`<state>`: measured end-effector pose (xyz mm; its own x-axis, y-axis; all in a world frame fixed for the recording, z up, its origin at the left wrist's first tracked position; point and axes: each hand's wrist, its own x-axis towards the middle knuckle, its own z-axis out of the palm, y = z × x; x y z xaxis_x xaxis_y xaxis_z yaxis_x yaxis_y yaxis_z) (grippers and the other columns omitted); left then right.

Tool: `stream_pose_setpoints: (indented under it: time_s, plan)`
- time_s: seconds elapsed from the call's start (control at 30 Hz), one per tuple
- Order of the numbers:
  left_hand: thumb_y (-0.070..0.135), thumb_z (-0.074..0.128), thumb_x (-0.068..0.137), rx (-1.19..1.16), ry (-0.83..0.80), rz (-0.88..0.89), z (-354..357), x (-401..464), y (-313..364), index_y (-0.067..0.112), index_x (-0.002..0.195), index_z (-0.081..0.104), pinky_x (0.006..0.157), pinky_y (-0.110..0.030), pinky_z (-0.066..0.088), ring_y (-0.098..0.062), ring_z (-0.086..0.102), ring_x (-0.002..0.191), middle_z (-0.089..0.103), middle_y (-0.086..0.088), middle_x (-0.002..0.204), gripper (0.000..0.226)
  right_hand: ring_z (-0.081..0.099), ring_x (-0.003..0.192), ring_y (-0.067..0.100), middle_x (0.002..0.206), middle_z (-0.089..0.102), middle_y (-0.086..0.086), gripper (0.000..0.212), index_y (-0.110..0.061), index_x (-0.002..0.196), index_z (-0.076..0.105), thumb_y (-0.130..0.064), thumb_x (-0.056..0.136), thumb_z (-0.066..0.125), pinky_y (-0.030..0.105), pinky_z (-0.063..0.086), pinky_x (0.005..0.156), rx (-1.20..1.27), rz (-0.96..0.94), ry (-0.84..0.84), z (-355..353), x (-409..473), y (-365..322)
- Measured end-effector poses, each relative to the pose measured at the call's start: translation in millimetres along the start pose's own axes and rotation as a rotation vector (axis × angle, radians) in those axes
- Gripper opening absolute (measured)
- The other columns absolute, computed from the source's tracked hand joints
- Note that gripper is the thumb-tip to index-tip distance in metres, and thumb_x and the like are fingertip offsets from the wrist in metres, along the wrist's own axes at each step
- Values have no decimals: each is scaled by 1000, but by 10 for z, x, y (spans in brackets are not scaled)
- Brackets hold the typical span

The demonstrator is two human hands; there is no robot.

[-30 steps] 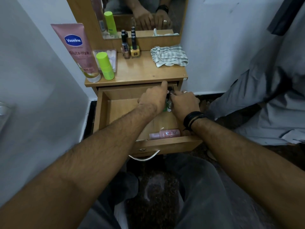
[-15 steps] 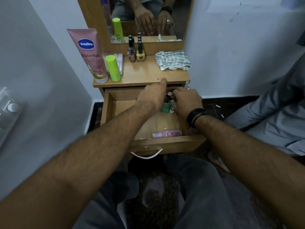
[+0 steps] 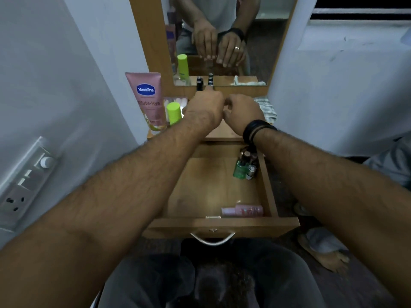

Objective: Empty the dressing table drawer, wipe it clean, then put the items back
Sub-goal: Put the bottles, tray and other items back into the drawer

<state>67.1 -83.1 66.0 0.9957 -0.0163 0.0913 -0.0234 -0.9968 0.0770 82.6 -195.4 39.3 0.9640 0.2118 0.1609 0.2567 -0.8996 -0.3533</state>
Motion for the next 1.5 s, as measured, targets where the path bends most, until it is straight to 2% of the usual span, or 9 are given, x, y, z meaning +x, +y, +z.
stream_pose_setpoints:
  time_s: [0.13,0.3,0.5,0.73,0.87,1.0,1.1,1.33,1.5]
  plan:
    - [5,56,96,76,-53,-31,-58,355,-37,7,121,64,92,-55,54,-37,59,116,60,-17,125,27,62,111,29,121,66,5,31,-22,123,62,-26,93,57,44,53,91,32,-16,18,13,360,1]
    - [19,73,89,105,-86,-144,-96,608,-103,12,106,61,66,-45,47,-29,51,88,46,-8,82,22,56,124,24,136,59,2,38,-27,133,58,-20,96,57,44,47,104,47,-136,50,77,645,-31]
    - [19,68,93,137,-98,-139,12,710,-127,14,133,58,67,-55,43,-34,52,125,54,-11,135,42,58,119,28,132,60,4,29,-25,124,65,-24,97,56,42,48,99,14,-152,29,205,768,-28]
    - [19,68,94,112,-86,-105,81,769,-257,11,119,62,82,-52,54,-32,60,109,52,-8,101,27,56,117,25,126,62,4,27,-19,122,65,-24,97,59,43,47,99,8,-182,71,216,807,-36]
    - [13,68,92,85,-26,-96,125,807,-300,10,113,65,76,-47,55,-28,55,89,51,-8,94,21,59,114,26,121,65,7,26,-15,121,61,-23,96,61,43,50,97,24,-140,95,220,813,-68]
    - [11,69,91,36,-19,-115,173,837,-347,12,111,66,81,-52,57,-30,57,91,51,-7,92,20,60,112,27,120,64,11,26,-12,121,62,-19,96,60,41,49,99,61,-122,102,238,807,-52]
    - [14,71,90,31,-9,-116,168,822,-352,14,106,65,70,-46,52,-26,53,85,51,-5,88,18,60,109,25,116,65,10,23,-13,118,63,-19,96,61,41,50,97,95,-115,119,254,801,-37]
    - [14,63,92,53,12,-62,75,575,-239,14,114,62,74,-50,53,-28,52,87,53,-7,97,22,62,102,22,108,68,7,16,-14,107,69,-16,92,62,34,51,87,203,-72,169,115,615,-28]
    - [11,62,92,80,19,-5,-132,150,-37,15,123,61,84,-55,55,-37,60,110,60,-14,121,31,64,96,23,97,71,6,15,-11,97,71,-11,87,60,41,53,85,190,-46,204,-225,177,-4]
